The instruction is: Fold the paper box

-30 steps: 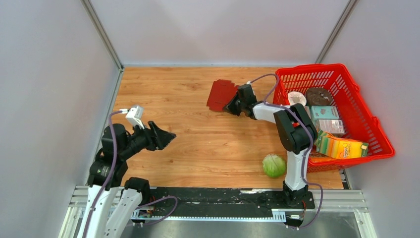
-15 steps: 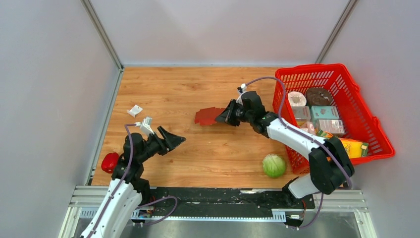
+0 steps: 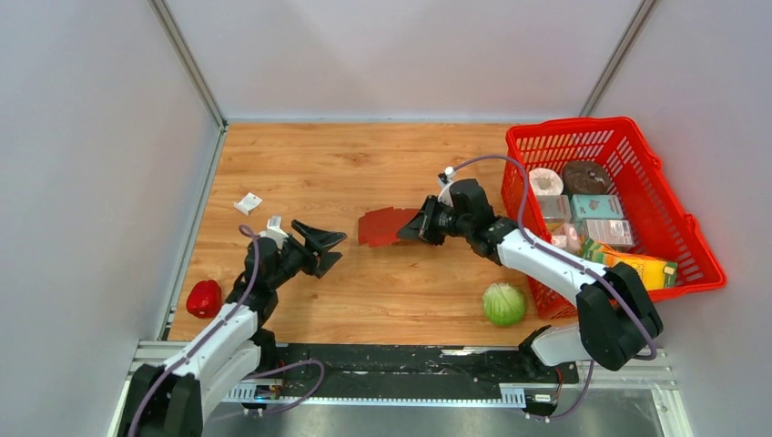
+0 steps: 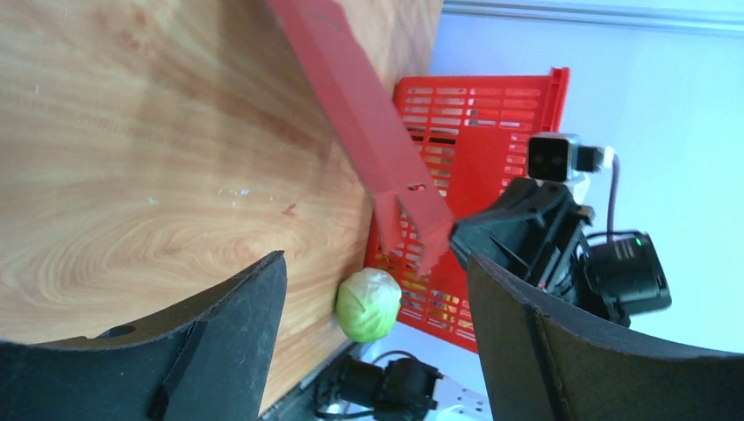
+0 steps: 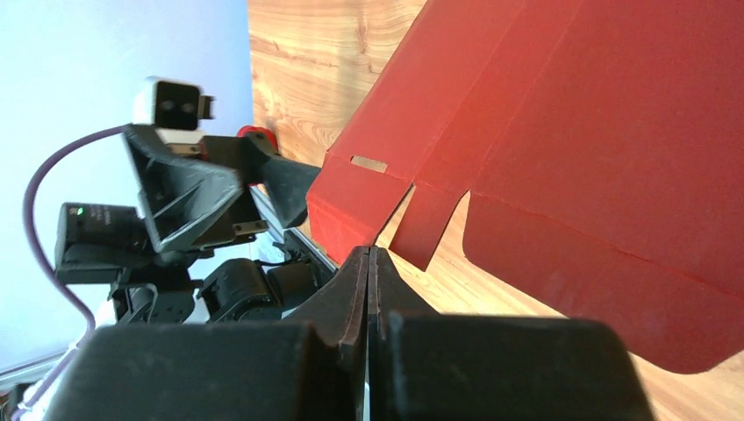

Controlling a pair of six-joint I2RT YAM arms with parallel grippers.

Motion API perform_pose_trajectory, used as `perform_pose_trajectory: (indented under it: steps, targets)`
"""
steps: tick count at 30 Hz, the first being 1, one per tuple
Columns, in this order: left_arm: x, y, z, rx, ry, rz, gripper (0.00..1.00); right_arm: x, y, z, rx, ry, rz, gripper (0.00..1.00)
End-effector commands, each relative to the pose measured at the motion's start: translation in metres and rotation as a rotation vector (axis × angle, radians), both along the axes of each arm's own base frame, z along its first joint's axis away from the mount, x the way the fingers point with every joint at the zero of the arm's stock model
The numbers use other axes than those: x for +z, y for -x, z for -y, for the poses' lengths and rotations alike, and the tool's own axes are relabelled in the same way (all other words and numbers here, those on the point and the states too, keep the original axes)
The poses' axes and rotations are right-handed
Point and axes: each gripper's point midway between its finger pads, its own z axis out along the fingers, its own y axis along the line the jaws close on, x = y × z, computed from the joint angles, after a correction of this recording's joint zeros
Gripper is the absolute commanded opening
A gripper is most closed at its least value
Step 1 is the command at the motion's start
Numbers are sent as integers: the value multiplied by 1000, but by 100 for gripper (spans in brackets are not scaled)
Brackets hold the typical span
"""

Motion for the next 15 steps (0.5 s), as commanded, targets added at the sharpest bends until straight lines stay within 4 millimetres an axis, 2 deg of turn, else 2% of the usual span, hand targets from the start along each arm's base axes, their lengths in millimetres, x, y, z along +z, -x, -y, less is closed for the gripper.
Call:
perform_pose_trajectory:
  steps: [1,5,6,8,9,11,12,13,15]
  targets:
    - [18,-17,18,20,181,-75,82,32,3,-6,25,-78,89,0]
    - [23,-29,38,-4,258,-128,81,27,5,-5,28,-73,84,0]
    - [15,-34,42,0,276,-176,81,27,6,-4,29,-73,84,0]
    - [31,-43,51,-18,321,-129,79,26,8,-4,33,-73,87,0]
    - [24,-45,58,-27,330,-163,79,26,8,-4,34,-74,90,0]
    - [35,-53,64,-33,362,-126,77,23,9,-2,36,-66,92,0]
    - [27,-56,68,-31,365,-150,75,23,10,-2,36,-64,90,0]
    - [32,-58,71,-34,382,-127,74,21,11,-1,38,-62,88,0]
    - [26,-61,73,-22,385,-130,63,20,13,-1,45,-59,88,0]
